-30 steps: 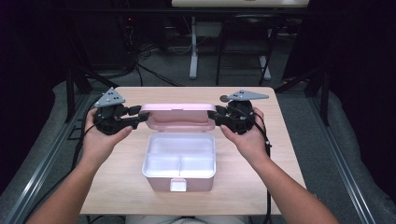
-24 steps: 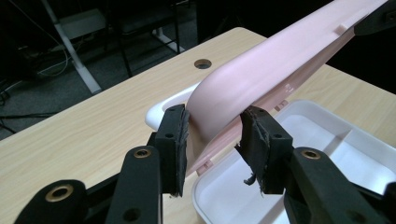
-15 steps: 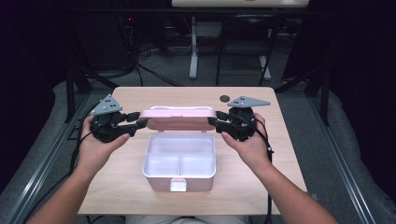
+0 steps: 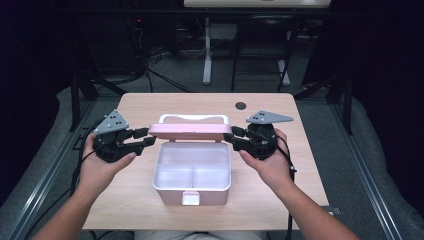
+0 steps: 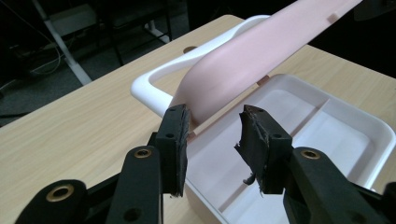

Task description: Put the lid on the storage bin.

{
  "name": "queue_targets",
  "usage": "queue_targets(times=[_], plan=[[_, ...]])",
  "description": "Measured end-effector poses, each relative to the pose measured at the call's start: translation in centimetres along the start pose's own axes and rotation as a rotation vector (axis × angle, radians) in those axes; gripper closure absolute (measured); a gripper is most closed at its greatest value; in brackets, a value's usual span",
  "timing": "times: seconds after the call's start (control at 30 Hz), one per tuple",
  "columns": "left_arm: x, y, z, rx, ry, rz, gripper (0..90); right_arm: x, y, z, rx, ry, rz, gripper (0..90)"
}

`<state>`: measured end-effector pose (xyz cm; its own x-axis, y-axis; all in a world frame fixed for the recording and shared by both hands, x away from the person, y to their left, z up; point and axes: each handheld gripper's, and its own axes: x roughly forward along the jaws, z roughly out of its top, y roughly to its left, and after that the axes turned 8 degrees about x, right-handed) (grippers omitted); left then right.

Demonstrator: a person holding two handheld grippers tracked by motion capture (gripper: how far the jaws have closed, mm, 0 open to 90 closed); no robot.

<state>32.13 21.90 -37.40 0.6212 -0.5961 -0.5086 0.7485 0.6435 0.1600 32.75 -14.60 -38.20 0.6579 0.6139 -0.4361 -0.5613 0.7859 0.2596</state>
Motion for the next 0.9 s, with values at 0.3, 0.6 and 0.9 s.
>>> queue_targets(times=[0.3,0.6,0.9], plan=[[-0.5,-0.8,-1.0,0.000,-0.016,-0.006,62.6,-0.5,0.2,-0.9,-0.006,0.010,0.013,63.5],[-0.8,-1.2,-2.2,-0.014,-0.021,-0.015,63.9,-0.7,0.5,-1.9,-0.003,0.014,0.021,63.7],[-1.0,-2.3,-3.0,0.003,-0.031,-0.008,63.6,-1.2,0.6,-3.3,0.002,0.023,0.036,64.1]])
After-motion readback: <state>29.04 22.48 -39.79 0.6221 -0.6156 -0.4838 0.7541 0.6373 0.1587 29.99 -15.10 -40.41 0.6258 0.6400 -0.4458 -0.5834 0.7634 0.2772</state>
